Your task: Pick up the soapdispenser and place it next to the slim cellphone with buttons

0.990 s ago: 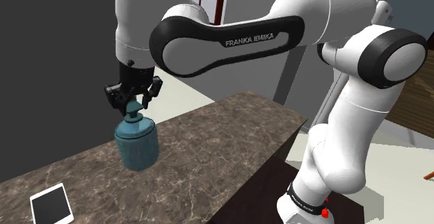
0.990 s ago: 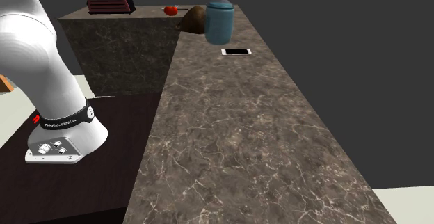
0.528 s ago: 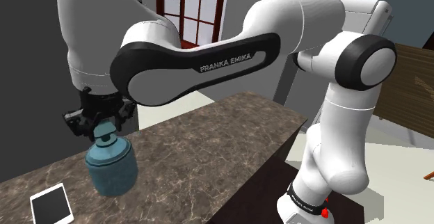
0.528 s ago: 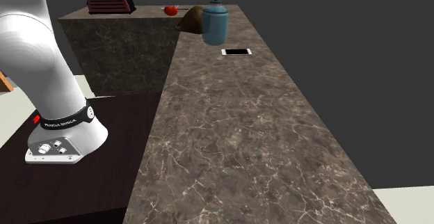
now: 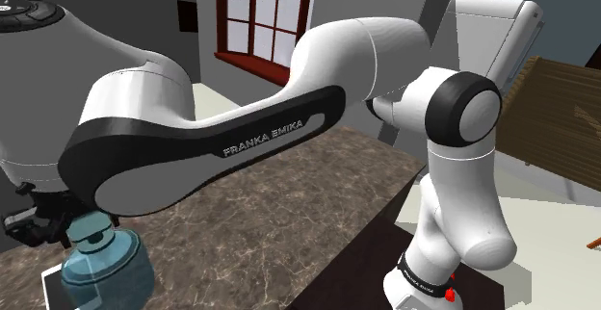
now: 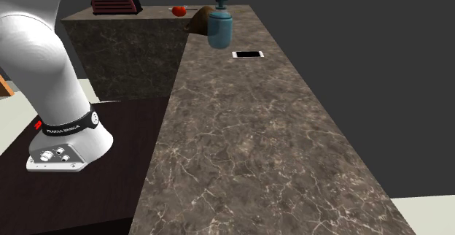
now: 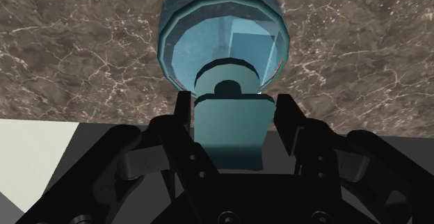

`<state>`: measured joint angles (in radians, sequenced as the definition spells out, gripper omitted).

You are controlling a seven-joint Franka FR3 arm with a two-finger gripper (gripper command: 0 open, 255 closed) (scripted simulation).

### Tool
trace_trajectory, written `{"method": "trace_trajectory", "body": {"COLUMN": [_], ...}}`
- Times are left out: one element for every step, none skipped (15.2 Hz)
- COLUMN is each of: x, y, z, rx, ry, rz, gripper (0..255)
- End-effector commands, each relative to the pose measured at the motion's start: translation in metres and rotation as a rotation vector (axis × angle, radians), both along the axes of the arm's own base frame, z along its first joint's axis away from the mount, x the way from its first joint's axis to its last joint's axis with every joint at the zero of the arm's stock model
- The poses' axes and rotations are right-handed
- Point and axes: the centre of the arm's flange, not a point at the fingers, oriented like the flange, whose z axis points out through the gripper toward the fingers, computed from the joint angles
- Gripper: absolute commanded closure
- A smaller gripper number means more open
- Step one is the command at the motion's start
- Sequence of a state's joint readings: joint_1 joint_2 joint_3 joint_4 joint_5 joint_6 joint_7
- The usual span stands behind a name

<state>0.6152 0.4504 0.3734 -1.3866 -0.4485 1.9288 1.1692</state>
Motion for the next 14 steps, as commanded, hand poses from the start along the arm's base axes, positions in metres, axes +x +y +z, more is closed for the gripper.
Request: {"method": "trace_trajectory", "body": {"x": [-0.002,-0.002,-0.002,-0.002,-0.002,-0.002,-0.002,-0.002,-0.002,-0.002,-0.002,-0.002,-0.002,-0.002], "y": [0.029,0.029,0.029,0.029,0.029,0.029,0.029,0.029,0.029,0.029,0.029,0.029,0.029,0.029], "z": [-0.011,-0.016,-0.022,-0.027,-0.032,-0.037,-0.043,-0.048,-0.053,-0.059,-0.064,-0.069,-0.074,-0.078], "rx": [0.001,0.001,0.001,0.001,0.001,0.001,0.001,0.001,0.001,0.001,0.001,0.001,0.001,0.001], "ry": [-0.002,-0.002,-0.002,-0.002,-0.002,-0.002,-0.002,-0.002,-0.002,-0.002,-0.002,-0.002,-0.002,-0.002], "rz": [-0.001,-0.001,-0.001,-0.001,-0.001,-0.001,-0.001,-0.001,-0.001,-0.001,-0.001,-0.001,-0.001,-0.001], "gripper": [255,255,255,255,255,255,255,255,255,255,255,255,255,255]}}
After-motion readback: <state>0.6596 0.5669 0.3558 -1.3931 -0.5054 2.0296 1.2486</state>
